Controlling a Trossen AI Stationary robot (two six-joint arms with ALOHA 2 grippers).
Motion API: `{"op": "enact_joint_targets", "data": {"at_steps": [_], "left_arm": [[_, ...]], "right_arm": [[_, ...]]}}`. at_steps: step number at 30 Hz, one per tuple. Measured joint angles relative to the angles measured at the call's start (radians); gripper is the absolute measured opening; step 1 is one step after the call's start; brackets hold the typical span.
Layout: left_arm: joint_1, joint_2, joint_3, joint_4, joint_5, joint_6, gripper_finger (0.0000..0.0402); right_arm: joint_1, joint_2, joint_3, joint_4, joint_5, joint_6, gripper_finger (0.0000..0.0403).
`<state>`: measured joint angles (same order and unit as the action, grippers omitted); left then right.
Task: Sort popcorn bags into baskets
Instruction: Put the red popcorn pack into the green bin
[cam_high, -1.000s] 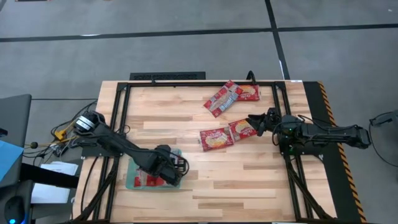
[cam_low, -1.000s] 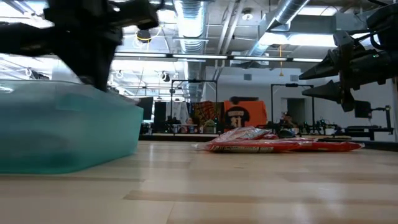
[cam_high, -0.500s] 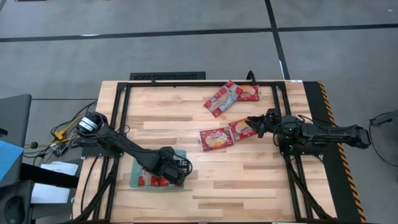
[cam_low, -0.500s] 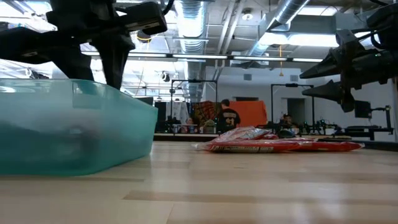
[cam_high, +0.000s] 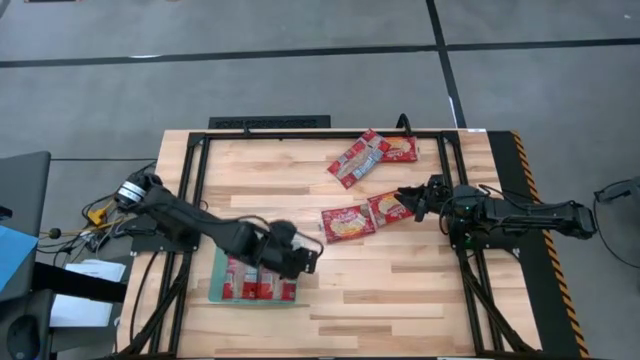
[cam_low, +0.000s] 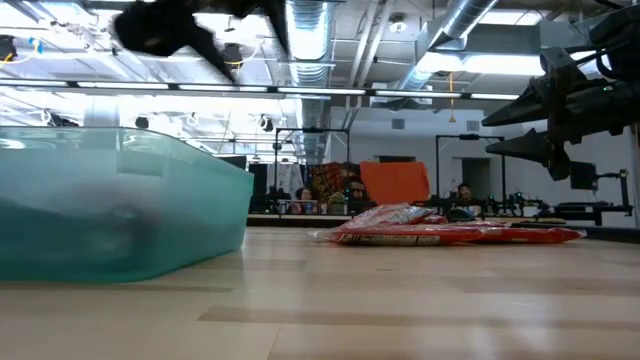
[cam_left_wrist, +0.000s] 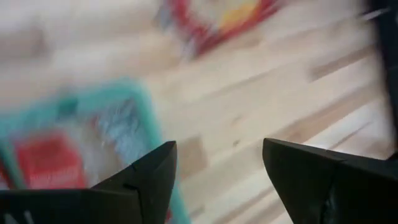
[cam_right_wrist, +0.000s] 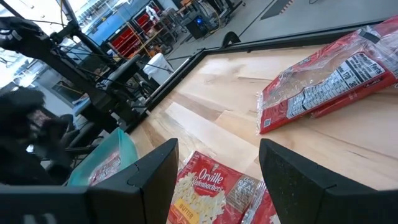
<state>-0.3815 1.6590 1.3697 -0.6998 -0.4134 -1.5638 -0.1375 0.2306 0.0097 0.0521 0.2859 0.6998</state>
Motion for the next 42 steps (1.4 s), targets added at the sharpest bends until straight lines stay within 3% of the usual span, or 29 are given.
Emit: {"op": "enact_joint_targets", "data": {"at_steps": [3,5,11,17,27,36,39,42], "left_arm": [[0.068,0.002,0.041,0.022,-0.042,0.193,0.0226],[0.143,0.021,0.052,0.082,-0.010,0.377,0.0231],[0.380,0.102,0.052,0.293,0.188,0.842,0.0259],[0.534,0.220,0.052,0.481,0.385,1.143,0.0281],[0.569,0.430,0.068,0.548,0.434,1.446,0.0281],[0.537,0.548,0.094,0.546,0.480,1.528,0.0277],[0.519,0.548,0.098,0.476,0.454,1.532,0.0243],[0.510,0.557,0.098,0.429,0.452,1.533,0.0175]], "right_arm": [[0.000,0.000,0.000,0.000,0.000,0.000,0.0249],[0.000,0.000,0.000,-0.003,0.000,0.000,0.0249],[0.000,0.000,0.000,-0.008,-0.014,-0.001,0.0249],[0.000,0.000,0.000,-0.011,-0.026,-0.001,0.0249],[-0.001,0.000,0.000,-0.011,-0.025,-0.004,0.0249],[-0.002,0.005,0.000,-0.010,-0.022,0.000,0.0249],[-0.002,0.006,0.000,-0.010,-0.020,0.000,0.0249],[-0.002,0.006,0.000,-0.010,-0.019,0.000,0.0249]]}}
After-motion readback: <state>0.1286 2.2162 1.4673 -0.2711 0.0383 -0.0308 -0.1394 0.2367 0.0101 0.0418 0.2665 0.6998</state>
